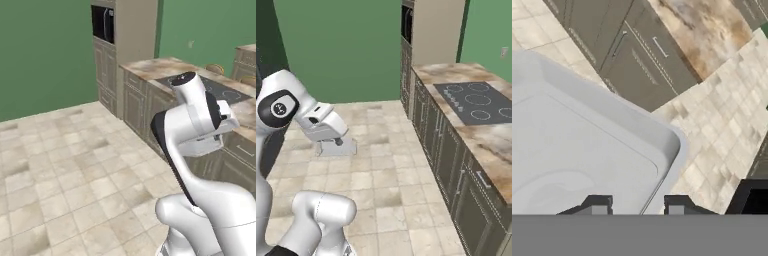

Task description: Retrieve the tupperware and aluminum foil from the cabinet and place them on the dining counter near the plate with carrot and squash to prepare for storing leftovers.

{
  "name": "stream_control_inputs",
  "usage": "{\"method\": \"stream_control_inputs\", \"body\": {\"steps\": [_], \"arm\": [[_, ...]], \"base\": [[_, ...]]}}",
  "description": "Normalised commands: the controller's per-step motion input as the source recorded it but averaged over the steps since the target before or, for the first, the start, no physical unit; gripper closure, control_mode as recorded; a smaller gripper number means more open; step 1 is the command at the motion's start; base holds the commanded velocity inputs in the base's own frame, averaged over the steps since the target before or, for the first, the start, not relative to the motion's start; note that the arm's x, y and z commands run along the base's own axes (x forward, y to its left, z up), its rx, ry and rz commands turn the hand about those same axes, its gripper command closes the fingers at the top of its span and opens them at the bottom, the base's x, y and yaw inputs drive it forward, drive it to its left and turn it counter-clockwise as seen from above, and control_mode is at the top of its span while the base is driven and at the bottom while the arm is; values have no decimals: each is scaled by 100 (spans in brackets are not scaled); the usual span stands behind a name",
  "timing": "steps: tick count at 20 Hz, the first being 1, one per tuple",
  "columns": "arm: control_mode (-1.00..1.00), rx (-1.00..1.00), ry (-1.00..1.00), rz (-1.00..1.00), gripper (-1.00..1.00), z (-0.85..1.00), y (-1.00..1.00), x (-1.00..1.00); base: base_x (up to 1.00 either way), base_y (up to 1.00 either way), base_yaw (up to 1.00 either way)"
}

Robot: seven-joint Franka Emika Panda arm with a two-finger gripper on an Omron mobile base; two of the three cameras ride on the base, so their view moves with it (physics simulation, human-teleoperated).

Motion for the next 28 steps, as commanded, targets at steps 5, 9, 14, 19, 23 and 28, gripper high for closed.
{"method": "stream_control_inputs", "body": {"steps": [5, 9, 14, 19, 23, 28], "arm": [[100, 0, 0, 0, 100, 0, 0, 0], [100, 0, 0, 0, 100, 0, 0, 0], [100, 0, 0, 0, 100, 0, 0, 0], [100, 0, 0, 0, 100, 0, 0, 0], [100, 0, 0, 0, 100, 0, 0, 0], [100, 0, 0, 0, 100, 0, 0, 0]], "base": [[0, -24, -78], [0, -9, -84], [6, -5, -82], [61, -20, -57], [92, -30, -46], [100, -35, -41]]}}
